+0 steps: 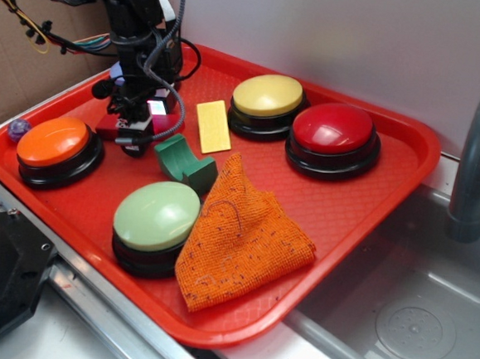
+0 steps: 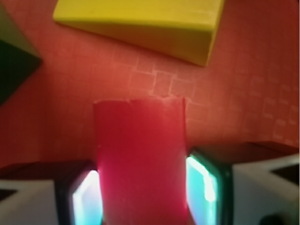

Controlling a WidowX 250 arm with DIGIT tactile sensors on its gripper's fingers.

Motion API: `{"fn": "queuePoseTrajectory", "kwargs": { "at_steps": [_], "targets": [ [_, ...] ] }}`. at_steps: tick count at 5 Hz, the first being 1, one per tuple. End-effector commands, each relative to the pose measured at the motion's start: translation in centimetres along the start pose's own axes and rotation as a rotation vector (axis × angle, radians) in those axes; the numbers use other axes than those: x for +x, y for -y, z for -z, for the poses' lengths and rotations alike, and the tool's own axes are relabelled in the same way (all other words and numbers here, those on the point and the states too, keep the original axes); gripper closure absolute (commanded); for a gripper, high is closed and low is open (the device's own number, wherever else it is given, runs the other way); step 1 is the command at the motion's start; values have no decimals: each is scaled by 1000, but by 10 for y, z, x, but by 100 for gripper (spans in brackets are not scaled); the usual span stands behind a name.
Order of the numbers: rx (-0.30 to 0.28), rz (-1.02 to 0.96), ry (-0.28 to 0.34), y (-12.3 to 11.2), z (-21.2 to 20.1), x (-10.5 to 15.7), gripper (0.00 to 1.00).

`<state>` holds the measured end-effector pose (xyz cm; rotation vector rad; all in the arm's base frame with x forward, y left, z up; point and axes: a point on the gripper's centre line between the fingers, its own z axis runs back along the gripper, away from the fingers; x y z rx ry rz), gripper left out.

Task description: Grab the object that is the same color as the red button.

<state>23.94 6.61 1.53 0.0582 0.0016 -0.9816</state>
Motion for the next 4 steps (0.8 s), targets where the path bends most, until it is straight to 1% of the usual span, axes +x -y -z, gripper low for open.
{"fn": "queuePoseTrajectory", "kwargs": {
  "at_steps": [1,2,3,4],
  "targets": [
    [86,-112,27,0,-50,18,100],
    [35,-320,72,1,-91,18,100],
    [-65,-482,121,6,-113,12,100],
    [-107,-731,35,19,-137,7,100]
  ]
}}
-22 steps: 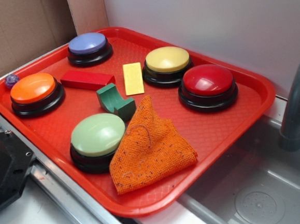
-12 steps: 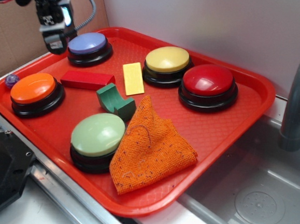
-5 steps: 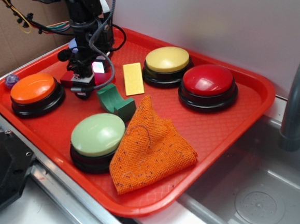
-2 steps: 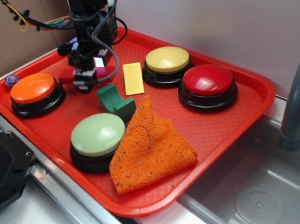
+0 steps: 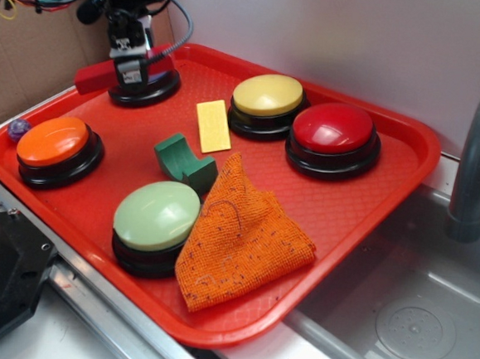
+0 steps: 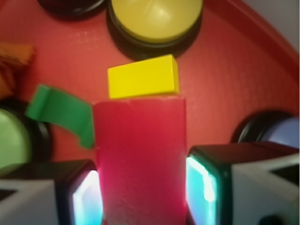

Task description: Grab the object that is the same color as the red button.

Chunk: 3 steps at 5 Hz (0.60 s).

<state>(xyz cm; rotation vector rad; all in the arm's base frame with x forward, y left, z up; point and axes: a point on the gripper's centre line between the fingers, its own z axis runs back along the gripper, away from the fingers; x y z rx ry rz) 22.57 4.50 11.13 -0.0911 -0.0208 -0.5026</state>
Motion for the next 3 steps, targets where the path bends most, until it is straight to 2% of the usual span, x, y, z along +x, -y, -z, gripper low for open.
{"fn": "queuePoseTrajectory", "kwargs": {
  "at_steps": [1,2,3],
  "targets": [
    [-33,-463,-38,20,-56,-6,100],
    [0,-581,-43,36,-64,-5,100],
    [26,-617,-33,49,-67,-4,100]
  ]
}}
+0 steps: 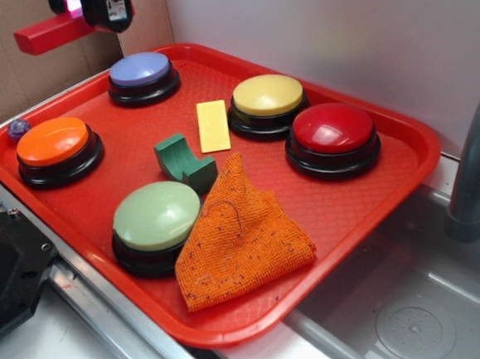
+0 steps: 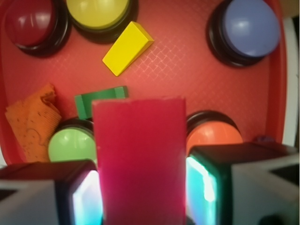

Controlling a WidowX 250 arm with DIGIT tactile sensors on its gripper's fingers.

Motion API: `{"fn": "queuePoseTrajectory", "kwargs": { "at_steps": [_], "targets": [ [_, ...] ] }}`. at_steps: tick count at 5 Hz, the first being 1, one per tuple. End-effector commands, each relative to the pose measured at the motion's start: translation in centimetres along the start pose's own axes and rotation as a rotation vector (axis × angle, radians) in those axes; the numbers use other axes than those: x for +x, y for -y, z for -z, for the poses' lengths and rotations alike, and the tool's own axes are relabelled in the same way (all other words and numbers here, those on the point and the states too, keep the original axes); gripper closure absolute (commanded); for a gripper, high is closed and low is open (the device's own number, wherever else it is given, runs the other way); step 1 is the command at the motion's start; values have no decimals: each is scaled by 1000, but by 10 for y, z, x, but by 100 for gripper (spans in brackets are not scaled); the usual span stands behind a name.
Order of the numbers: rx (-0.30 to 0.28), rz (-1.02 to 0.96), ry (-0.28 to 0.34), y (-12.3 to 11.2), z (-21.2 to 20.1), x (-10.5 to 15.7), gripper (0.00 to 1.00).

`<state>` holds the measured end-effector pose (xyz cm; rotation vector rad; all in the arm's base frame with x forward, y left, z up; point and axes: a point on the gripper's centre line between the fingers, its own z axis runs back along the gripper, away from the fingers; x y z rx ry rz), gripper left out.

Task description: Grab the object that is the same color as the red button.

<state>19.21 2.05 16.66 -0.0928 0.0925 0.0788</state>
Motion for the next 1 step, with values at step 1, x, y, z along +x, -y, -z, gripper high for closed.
{"fn": "queuePoseTrajectory", "kwargs": {
  "at_steps": [1],
  "targets": [
    [70,-81,21,10,-12,1,100]
  ]
}}
